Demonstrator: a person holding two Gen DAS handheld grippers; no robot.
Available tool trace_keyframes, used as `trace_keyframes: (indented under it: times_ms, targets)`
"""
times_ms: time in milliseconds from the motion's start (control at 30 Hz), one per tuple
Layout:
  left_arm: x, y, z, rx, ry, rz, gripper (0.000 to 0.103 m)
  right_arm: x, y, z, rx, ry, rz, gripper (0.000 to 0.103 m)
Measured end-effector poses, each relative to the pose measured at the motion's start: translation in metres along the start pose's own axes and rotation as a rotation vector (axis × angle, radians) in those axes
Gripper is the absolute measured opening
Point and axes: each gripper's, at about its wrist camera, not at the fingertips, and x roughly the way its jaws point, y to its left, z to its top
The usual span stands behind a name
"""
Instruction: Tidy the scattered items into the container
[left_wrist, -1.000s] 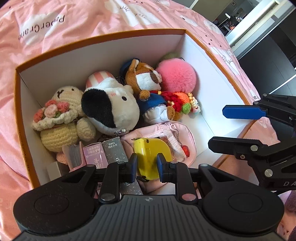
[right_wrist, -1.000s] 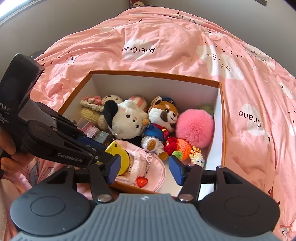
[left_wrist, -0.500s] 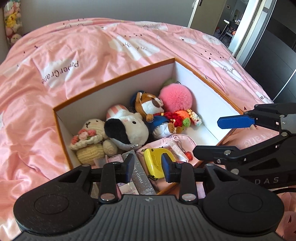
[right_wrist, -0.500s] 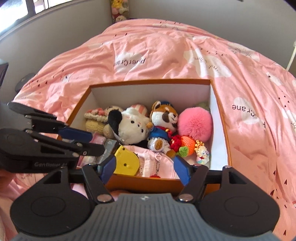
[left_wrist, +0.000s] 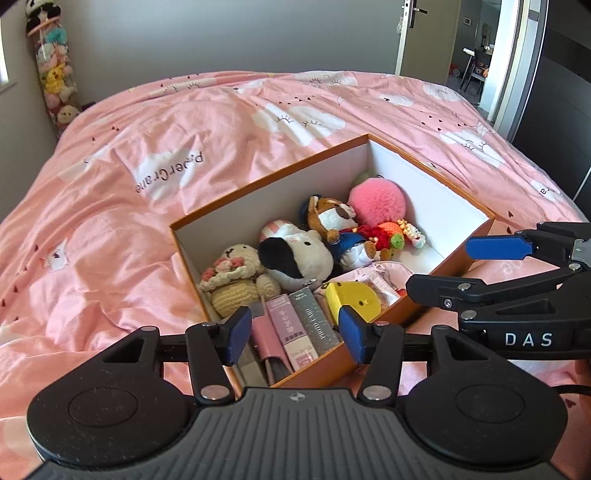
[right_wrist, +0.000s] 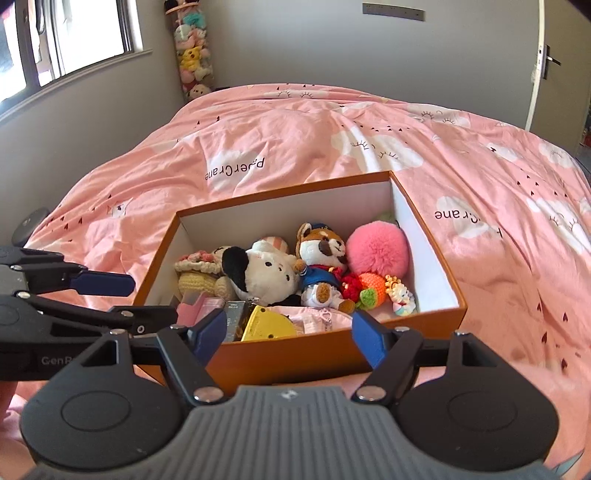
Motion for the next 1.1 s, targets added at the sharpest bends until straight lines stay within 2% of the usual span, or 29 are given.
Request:
trace_keyframes:
  times_ms: [400, 500, 667, 1000, 1100]
  targets:
    - [-0.038, 0.010, -0.029, -0.051, -0.039, 0.021, 0.069, -0.026, 0.026, -0.035, 0.073, -0.082, -0.036, 0.078]
    - [-0.045, 0.011, -0.036, -0.063, -0.050, 0.030, 0.076, -0.034, 0.032, -0.042, 0.079, -0.110, -0.056, 0.078]
    - [-0.055, 0.009, -0.047, -0.072, -0.074, 0.050, 0.077, -0.050, 0.045, -0.052, 0.039, -0.169, -0.120, 0.079]
    - [-0.067, 0.007, -0.062, -0.071, -0.092, 0.064, 0.077, -0.062, 0.063, -0.066, -0.012, -0.215, -0.179, 0.079]
    - [-0.070, 0.005, -0.066, -0.064, -0.094, 0.058, 0.080, -0.064, 0.063, -0.068, -0.016, -0.216, -0.183, 0.079]
